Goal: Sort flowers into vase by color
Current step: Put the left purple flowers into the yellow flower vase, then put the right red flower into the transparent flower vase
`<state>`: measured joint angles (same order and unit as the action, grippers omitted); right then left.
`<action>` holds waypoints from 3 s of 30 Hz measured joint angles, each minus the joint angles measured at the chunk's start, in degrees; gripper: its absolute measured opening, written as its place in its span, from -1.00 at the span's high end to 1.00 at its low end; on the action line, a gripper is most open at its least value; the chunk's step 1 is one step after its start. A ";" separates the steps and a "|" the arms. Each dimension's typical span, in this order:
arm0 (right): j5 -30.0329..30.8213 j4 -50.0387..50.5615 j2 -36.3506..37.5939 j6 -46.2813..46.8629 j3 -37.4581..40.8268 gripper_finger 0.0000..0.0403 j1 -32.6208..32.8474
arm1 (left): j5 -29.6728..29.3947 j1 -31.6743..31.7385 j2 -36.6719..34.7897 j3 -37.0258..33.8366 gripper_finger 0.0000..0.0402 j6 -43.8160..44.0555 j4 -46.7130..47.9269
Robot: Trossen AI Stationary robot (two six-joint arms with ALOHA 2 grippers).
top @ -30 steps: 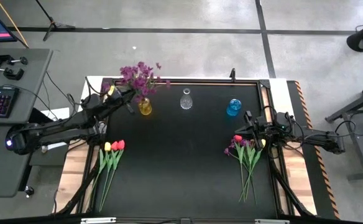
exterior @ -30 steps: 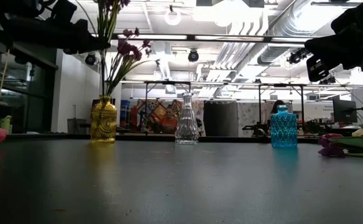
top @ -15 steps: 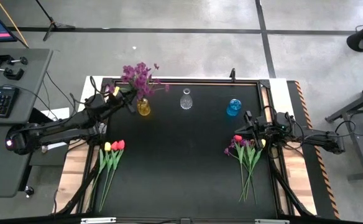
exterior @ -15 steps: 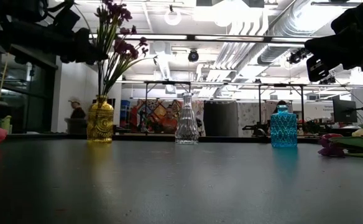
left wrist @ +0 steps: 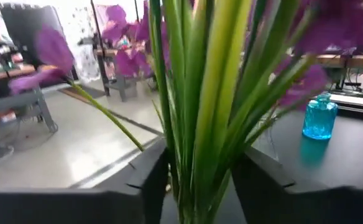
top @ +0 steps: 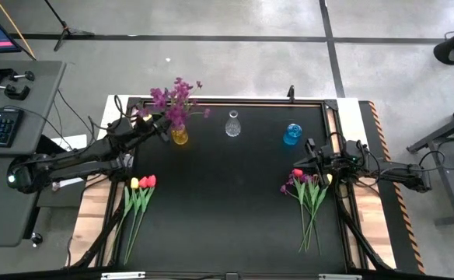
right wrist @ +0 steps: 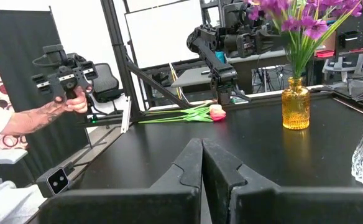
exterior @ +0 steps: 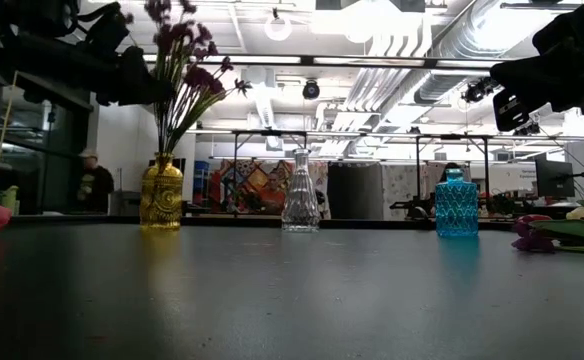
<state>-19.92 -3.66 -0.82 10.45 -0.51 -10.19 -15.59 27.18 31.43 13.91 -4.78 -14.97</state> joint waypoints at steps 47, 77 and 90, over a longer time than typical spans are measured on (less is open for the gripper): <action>0.00 0.01 0.02 -0.01 0.00 1.00 0.01 | 2.18 0.01 -6.04 33.86 -0.20 17.14 59.21; 0.02 0.02 0.02 0.00 0.00 1.00 0.01 | 26.50 -31.85 0.48 11.11 -0.20 25.94 -9.77; 0.01 0.01 0.02 -0.01 0.00 1.00 0.01 | -13.46 -64.64 19.53 10.23 -0.20 5.56 -8.32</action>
<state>-19.91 -3.65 -0.80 10.44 -0.51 -10.17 -29.06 -37.46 50.96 24.14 0.78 -23.29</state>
